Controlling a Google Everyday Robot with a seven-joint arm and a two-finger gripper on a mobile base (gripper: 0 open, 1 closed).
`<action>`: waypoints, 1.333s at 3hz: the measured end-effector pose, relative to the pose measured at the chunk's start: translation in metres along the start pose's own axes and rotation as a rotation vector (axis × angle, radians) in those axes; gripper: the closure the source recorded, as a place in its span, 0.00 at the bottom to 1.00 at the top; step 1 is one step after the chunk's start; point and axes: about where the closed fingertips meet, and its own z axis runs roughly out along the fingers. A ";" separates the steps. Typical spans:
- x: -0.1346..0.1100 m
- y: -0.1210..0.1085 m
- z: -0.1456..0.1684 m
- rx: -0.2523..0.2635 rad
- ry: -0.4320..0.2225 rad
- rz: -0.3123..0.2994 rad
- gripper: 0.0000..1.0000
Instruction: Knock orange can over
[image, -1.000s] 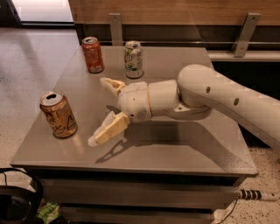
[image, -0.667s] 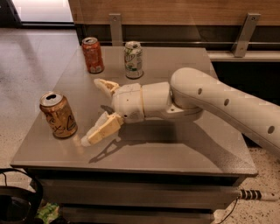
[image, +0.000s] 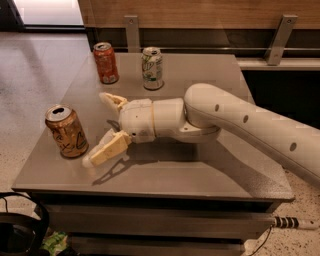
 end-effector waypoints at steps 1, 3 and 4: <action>-0.001 0.000 0.015 0.003 0.027 0.010 0.00; 0.007 -0.002 0.042 0.011 0.103 0.037 0.00; 0.009 0.001 0.058 -0.014 0.126 0.026 0.20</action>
Offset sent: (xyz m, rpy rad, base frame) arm 0.0091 0.0391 -0.0166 -0.1682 0.0473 -0.0797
